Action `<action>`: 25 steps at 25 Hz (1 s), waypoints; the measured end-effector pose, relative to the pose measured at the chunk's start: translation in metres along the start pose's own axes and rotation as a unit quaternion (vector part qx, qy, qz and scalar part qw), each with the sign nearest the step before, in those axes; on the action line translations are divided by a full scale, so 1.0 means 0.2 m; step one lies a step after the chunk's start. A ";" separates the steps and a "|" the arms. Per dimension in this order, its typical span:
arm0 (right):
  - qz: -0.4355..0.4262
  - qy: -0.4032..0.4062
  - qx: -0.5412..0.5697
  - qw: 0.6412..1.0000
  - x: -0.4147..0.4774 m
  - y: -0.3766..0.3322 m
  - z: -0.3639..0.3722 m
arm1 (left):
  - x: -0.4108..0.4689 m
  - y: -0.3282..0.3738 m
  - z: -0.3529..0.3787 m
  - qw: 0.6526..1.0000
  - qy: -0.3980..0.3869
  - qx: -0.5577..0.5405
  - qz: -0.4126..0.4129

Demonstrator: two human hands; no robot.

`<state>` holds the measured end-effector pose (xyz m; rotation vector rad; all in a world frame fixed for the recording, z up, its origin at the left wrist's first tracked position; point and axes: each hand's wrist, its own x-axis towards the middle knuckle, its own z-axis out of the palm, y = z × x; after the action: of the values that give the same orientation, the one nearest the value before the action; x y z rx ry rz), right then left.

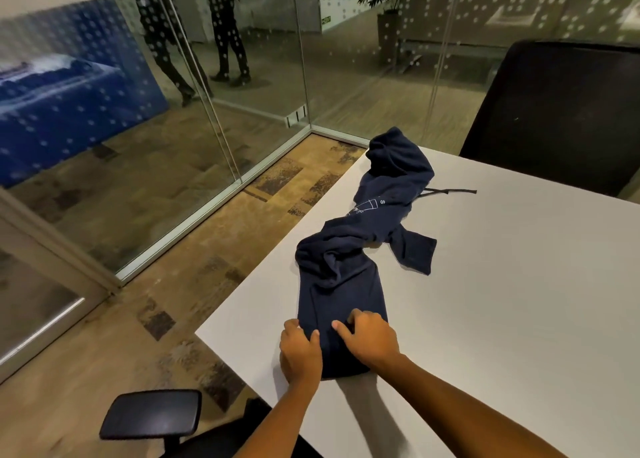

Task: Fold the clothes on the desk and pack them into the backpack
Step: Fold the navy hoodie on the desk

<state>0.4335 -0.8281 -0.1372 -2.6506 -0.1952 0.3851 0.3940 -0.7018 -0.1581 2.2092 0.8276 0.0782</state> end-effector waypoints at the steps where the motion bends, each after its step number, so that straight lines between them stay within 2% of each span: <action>1: 0.010 -0.010 0.053 0.998 0.01 -0.04 0.01 | 0.01 0.00 0.00 0.999 -0.015 -0.017 -0.030; 3: 0.011 -0.030 0.095 0.995 0.03 -0.09 0.05 | 0.04 0.00 -0.03 0.995 -0.043 -0.059 -0.070; 11: 0.013 -0.012 0.049 0.999 0.01 -0.10 0.07 | 0.04 -0.01 -0.07 0.984 -0.111 -0.085 -0.107; 13: 0.024 -0.011 0.074 0.997 0.01 -0.09 0.06 | 0.04 0.02 -0.07 0.981 -0.122 -0.088 -0.120; 16: 0.036 0.010 0.141 0.989 -0.01 -0.05 0.02 | 0.08 0.02 -0.06 0.983 -0.136 -0.071 -0.096; 20: 0.058 0.090 0.234 0.966 -0.05 0.03 -0.10 | 0.09 -0.01 -0.09 0.984 -0.162 0.015 -0.072; 23: 0.114 0.181 0.304 0.928 -0.09 0.13 -0.26 | 0.12 -0.03 -0.18 0.988 -0.137 0.053 -0.055; 25: 0.155 0.229 0.306 0.911 -0.13 0.26 -0.37 | 0.17 -0.09 -0.25 0.989 -0.114 0.058 -0.077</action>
<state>0.4351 -0.9099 -0.0901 -2.0597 0.4341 -0.0870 0.3972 -0.6407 -0.1413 2.2011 0.8879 -0.2998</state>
